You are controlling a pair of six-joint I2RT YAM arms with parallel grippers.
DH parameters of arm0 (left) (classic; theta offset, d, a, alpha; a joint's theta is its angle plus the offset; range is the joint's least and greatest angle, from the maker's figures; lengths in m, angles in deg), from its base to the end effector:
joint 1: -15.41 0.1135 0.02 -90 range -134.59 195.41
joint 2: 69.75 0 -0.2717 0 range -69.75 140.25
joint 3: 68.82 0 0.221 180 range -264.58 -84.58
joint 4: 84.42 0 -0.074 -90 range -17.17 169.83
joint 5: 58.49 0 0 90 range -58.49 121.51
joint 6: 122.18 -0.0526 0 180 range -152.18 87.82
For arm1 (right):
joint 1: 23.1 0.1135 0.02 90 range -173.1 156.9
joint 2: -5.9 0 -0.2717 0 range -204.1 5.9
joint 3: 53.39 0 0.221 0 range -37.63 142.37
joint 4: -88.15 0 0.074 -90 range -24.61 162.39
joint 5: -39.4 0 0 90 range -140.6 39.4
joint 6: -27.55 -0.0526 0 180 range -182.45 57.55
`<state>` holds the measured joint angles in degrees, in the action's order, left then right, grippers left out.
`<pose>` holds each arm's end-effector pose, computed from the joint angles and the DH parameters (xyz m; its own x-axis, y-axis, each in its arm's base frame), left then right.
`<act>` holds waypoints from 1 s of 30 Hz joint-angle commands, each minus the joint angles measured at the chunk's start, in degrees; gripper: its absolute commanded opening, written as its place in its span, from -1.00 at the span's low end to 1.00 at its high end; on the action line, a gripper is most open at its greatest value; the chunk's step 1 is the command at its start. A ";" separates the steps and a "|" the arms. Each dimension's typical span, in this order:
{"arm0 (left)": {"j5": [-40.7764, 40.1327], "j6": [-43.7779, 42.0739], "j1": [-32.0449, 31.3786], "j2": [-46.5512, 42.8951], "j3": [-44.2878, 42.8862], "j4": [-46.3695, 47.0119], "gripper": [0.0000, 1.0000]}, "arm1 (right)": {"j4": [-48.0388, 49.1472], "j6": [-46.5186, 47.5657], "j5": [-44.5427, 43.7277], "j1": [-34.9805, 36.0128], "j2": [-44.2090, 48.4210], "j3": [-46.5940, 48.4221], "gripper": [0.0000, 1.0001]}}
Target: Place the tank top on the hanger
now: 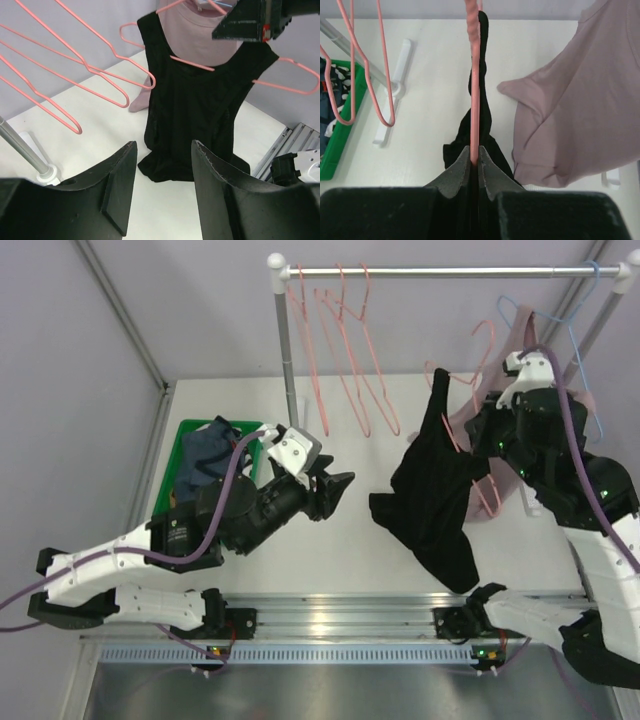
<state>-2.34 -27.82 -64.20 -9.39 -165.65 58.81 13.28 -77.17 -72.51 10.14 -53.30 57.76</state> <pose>0.0615 -0.1728 0.4804 -0.0554 -0.0479 -0.9973 0.7143 0.6960 -0.0731 0.1197 0.0550 0.4731 -0.3712 0.0386 -0.9277 -0.1311 0.9870 0.0935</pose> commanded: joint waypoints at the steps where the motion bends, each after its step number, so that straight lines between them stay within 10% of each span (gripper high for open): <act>1: 0.62 -0.23 -0.19 -0.94 0.31 2.03 0.06 | 9.10 3.12 11.52 -8.69 -0.12 4.35 -1.00; 14: 2.82 -0.15 -0.10 -1.03 0.39 0.28 0.07 | 11.82 3.47 37.71 -38.83 -9.79 16.57 -1.00; 30: 2.56 0.21 -0.10 -2.35 -0.05 -3.68 0.08 | 9.10 2.33 40.28 -44.13 -22.36 29.67 -1.00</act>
<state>0.61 -27.38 -64.20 -10.73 -164.61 55.34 20.49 -75.08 -32.62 -32.68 -74.96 84.54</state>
